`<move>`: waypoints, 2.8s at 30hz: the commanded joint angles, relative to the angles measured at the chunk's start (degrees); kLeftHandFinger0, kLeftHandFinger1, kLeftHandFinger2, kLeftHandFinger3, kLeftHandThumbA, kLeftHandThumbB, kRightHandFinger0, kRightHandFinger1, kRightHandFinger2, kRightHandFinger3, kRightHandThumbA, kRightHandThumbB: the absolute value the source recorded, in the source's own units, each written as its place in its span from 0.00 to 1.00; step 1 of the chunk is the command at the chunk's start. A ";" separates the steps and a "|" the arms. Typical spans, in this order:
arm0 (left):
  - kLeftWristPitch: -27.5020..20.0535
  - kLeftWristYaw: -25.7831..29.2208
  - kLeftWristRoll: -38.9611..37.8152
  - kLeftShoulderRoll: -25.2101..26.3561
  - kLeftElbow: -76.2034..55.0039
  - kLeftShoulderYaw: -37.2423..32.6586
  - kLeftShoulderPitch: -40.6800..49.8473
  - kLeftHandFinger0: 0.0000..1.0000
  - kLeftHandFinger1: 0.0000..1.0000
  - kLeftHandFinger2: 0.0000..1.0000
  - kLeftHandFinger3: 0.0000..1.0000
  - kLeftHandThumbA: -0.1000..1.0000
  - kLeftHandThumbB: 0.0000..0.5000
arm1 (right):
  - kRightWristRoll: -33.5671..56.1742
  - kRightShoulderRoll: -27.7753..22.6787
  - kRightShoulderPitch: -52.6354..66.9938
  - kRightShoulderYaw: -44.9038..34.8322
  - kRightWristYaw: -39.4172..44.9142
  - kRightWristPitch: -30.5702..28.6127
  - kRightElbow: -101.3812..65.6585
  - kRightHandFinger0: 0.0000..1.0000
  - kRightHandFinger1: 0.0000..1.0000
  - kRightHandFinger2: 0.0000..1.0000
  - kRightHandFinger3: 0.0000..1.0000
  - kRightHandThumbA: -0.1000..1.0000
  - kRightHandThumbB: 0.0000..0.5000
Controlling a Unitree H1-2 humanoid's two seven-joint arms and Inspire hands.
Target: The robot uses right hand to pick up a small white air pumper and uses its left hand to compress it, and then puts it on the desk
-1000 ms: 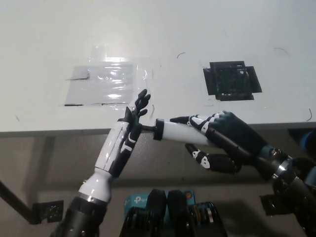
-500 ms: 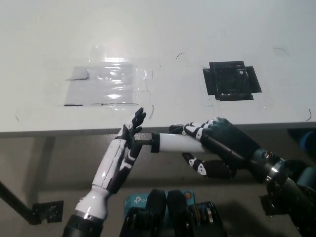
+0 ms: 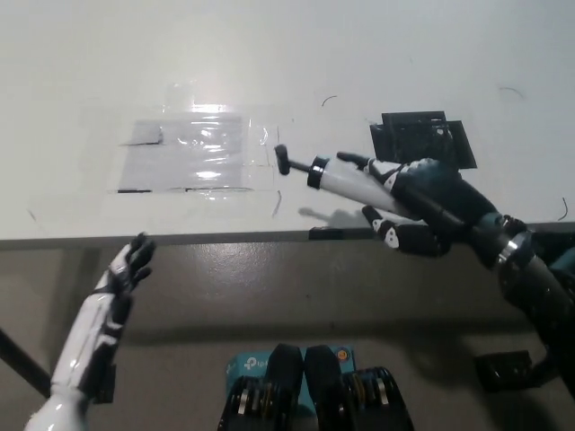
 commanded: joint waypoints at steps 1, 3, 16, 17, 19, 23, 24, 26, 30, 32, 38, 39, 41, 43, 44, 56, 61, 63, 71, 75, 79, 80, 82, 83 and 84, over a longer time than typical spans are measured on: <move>-3.86 -1.12 -4.38 1.05 -2.52 2.12 3.14 1.00 1.00 1.00 1.00 1.00 0.50 | -1.15 -0.95 -3.97 -1.49 -3.82 -1.15 2.97 0.04 0.46 0.80 1.00 0.00 0.25; -4.03 -1.55 -4.97 1.02 -2.32 2.29 3.96 1.00 1.00 1.00 1.00 1.00 0.49 | -1.93 -1.16 -4.92 -1.40 -3.81 -0.42 4.28 0.06 0.48 0.83 0.98 0.00 0.23; -6.84 -2.85 -5.32 -0.85 0.85 -0.27 12.68 1.00 1.00 1.00 1.00 1.00 0.43 | -7.22 -0.74 -19.47 0.99 -13.99 -1.59 31.42 0.00 0.33 0.69 0.75 0.00 0.24; -7.42 -2.87 -5.21 -1.01 1.17 -0.53 13.17 1.00 1.00 1.00 1.00 1.00 0.41 | -7.24 -0.76 -19.58 1.20 -14.46 -1.82 32.30 0.00 0.34 0.71 0.75 0.00 0.24; -7.93 -3.02 -5.24 -0.95 2.04 -0.63 13.73 1.00 1.00 1.00 1.00 1.00 0.41 | -6.40 -0.03 -21.40 1.10 -16.42 -2.44 37.21 0.00 0.36 0.73 0.73 0.00 0.26; -8.35 -3.10 -5.14 -0.96 2.95 -0.31 15.13 1.00 1.00 1.00 1.00 1.00 0.45 | -6.30 0.61 -22.74 1.86 -18.66 -3.45 42.07 0.00 0.34 0.70 0.70 0.00 0.23; -8.37 -3.12 -5.11 -0.90 3.06 -0.24 15.24 1.00 1.00 1.00 1.00 1.00 0.45 | -6.31 0.71 -22.97 2.00 -19.00 -3.42 42.83 0.00 0.31 0.67 0.67 0.00 0.24; -8.92 -3.19 -5.37 -0.77 3.56 -0.01 15.25 1.00 1.00 1.00 1.00 1.00 0.44 | -6.02 1.06 -23.64 2.37 -19.65 -3.65 44.82 0.00 0.29 0.64 0.65 0.00 0.25; -9.43 -3.34 -5.67 -0.44 3.99 0.34 15.41 1.00 1.00 1.00 1.00 1.00 0.43 | -5.07 1.49 -24.05 2.79 -19.40 -2.80 47.55 0.09 0.42 0.77 0.81 0.09 0.44; -9.45 -3.46 -5.85 -0.36 3.95 0.36 15.50 1.00 1.00 1.00 1.00 1.00 0.43 | -3.02 1.04 -23.83 2.66 -14.87 -2.80 47.03 0.50 0.73 0.97 0.97 0.26 0.60; -8.56 -3.81 -6.17 -0.48 3.60 0.30 15.49 1.00 1.00 1.00 1.00 1.00 0.43 | -0.35 -0.68 -21.87 3.19 -5.81 -0.58 45.29 1.00 1.00 1.00 1.00 0.57 0.89; -8.44 -3.79 -6.24 -0.55 3.69 0.38 14.98 1.00 1.00 1.00 1.00 1.00 0.43 | -0.34 -0.73 -22.47 3.24 -5.74 -0.66 45.50 1.00 1.00 1.00 1.00 0.58 0.88; -8.56 -3.85 -6.05 -0.52 3.96 0.38 14.70 1.00 1.00 1.00 1.00 1.00 0.42 | -0.11 -1.04 -22.34 3.26 -4.95 -0.25 44.39 1.00 1.00 1.00 1.00 0.61 0.86; -8.57 -3.84 -5.93 -0.52 3.96 0.38 14.59 1.00 1.00 1.00 1.00 1.00 0.41 | -0.28 -1.16 -22.71 3.38 -5.25 -0.41 44.67 1.00 1.00 1.00 1.00 0.66 0.89; -8.62 -3.83 -5.99 -0.51 4.07 0.43 14.55 1.00 1.00 1.00 1.00 1.00 0.41 | -0.32 -1.33 -22.69 3.44 -5.28 -0.68 44.42 1.00 1.00 1.00 1.00 0.70 0.89; -7.73 -4.14 -6.06 -0.43 3.56 0.08 14.29 1.00 1.00 1.00 1.00 1.00 0.43 | 4.71 -2.96 -21.45 -4.30 -11.43 -3.08 35.01 1.00 1.00 1.00 1.00 0.98 0.84; -7.15 -3.99 -5.56 -0.75 3.38 -0.24 13.37 1.00 1.00 1.00 1.00 1.00 0.40 | 9.04 -3.80 -20.45 -12.26 -13.13 -3.52 21.56 1.00 1.00 1.00 1.00 0.99 0.74; -7.20 -3.96 -5.61 -0.96 3.16 -0.39 13.50 1.00 1.00 1.00 1.00 1.00 0.42 | 8.96 -4.08 -19.77 -13.97 -13.66 -3.28 15.94 1.00 1.00 1.00 1.00 1.00 0.86; -5.79 -3.91 -6.06 -0.56 4.52 0.14 7.74 1.00 1.00 1.00 1.00 1.00 0.48 | 18.70 -2.30 -1.78 -21.60 -11.57 -0.17 -17.18 1.00 1.00 1.00 1.00 1.00 0.72; -6.32 -3.50 -5.70 -0.34 6.25 0.72 4.91 1.00 1.00 1.00 1.00 1.00 0.40 | 22.64 2.94 11.11 -21.25 -12.92 2.05 -28.28 1.00 1.00 1.00 1.00 1.00 0.79; -6.00 -3.22 -5.70 -0.12 6.82 1.29 3.41 1.00 1.00 1.00 1.00 1.00 0.45 | 20.01 7.02 19.28 -18.60 -14.91 -1.94 -29.91 1.00 1.00 1.00 1.00 1.00 0.70; -5.97 -3.28 -6.03 -0.14 6.75 1.36 3.86 1.00 1.00 1.00 1.00 1.00 0.44 | 20.84 9.36 23.36 -16.86 -15.37 -2.81 -29.92 1.00 1.00 1.00 1.00 1.00 0.70; -6.68 -3.15 -5.60 -0.29 7.11 1.37 4.39 1.00 1.00 1.00 1.00 1.00 0.41 | 21.16 11.49 27.26 -15.05 -15.74 -6.08 -28.25 1.00 1.00 1.00 1.00 1.00 0.68; -6.72 -3.07 -5.36 -0.41 6.90 1.34 5.33 1.00 1.00 1.00 1.00 1.00 0.39 | 21.10 12.34 29.19 -14.30 -15.84 -7.80 -26.97 1.00 1.00 1.00 1.00 1.00 0.65; -6.63 -3.17 -5.92 -0.53 7.26 1.46 5.28 1.00 1.00 1.00 1.00 1.00 0.38 | 20.96 13.52 30.37 -13.66 -16.36 -9.85 -24.51 1.00 1.00 1.00 1.00 1.00 0.63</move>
